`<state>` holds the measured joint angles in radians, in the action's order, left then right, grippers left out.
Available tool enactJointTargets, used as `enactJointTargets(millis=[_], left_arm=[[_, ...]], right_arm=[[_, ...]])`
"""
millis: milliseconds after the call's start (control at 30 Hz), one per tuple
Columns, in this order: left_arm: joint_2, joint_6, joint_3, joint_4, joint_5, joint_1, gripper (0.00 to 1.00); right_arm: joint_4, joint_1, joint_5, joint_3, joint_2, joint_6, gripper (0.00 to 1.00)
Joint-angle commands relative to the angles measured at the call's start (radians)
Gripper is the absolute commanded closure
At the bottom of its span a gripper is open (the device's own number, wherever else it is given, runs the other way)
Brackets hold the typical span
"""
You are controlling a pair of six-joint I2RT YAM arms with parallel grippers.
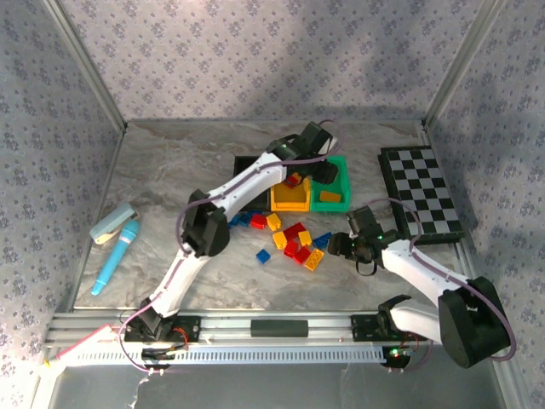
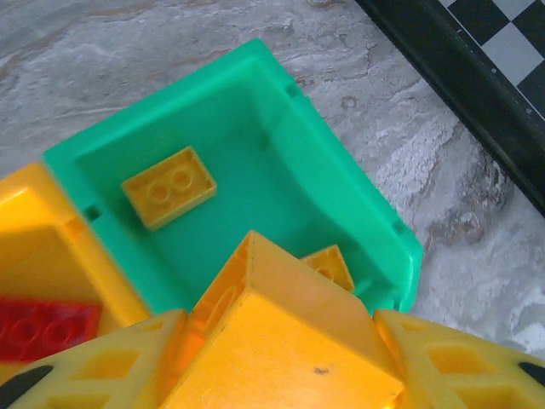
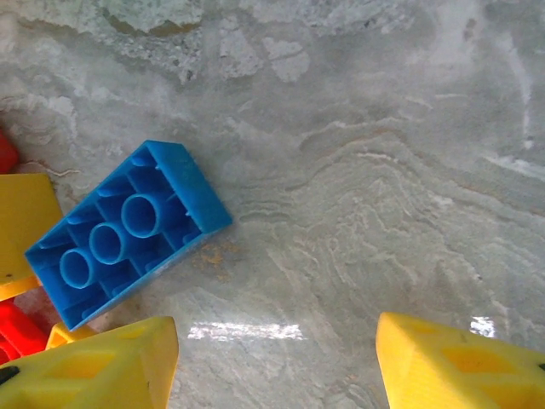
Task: Sort the legos into containers by color
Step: Place the lego in the container, then pick up the lego from the center of the table.
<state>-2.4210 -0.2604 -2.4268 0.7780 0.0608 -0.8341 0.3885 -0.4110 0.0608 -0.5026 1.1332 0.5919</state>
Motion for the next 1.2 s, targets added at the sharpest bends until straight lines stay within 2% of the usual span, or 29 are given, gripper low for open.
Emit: enactJointTargets(millis=[0,33,100,267,367,533,700,767,900,1167], left_arm=[[-0.122,0.010,-0.215,0.137,0.030,-0.006,0.43],[-0.157,0.007,-0.276,0.155,0.032,-0.004,0.37],[-0.196,0.003,-0.345,0.170,0.037,-0.003,0.35],[-0.113,0.007,-0.240,0.153,0.036,-0.003,0.32],[0.008,0.015,-0.070,0.104,0.014,-0.005,0.32],[0.314,0.000,0.414,-0.121,-0.028,-0.013,0.32],[0.592,-0.035,0.872,-0.247,-0.190,-0.011,0.33],[0.671,-0.050,0.999,-0.263,-0.251,-0.003,0.34],[0.805,-0.102,1.193,-0.250,-0.345,0.021,0.34],[0.981,-0.155,1.428,-0.231,-0.344,0.126,0.34]], right_arm=[[0.008,-0.014,-0.009,0.002,-0.018,0.014,0.35],[0.016,-0.014,-0.011,-0.001,-0.018,0.013,0.35],[0.030,-0.020,-0.015,-0.008,-0.025,0.010,0.35],[0.031,-0.030,-0.019,0.000,-0.037,0.024,0.35],[0.018,-0.043,-0.031,0.006,-0.034,0.029,0.35],[0.010,-0.043,-0.039,-0.017,-0.011,0.028,0.35],[-0.012,-0.044,-0.046,-0.041,0.027,0.027,0.35],[-0.030,-0.046,-0.057,-0.042,0.041,0.024,0.35],[-0.039,-0.039,-0.050,-0.077,0.098,0.003,0.35],[0.001,-0.027,-0.095,-0.128,0.133,-0.059,0.35]])
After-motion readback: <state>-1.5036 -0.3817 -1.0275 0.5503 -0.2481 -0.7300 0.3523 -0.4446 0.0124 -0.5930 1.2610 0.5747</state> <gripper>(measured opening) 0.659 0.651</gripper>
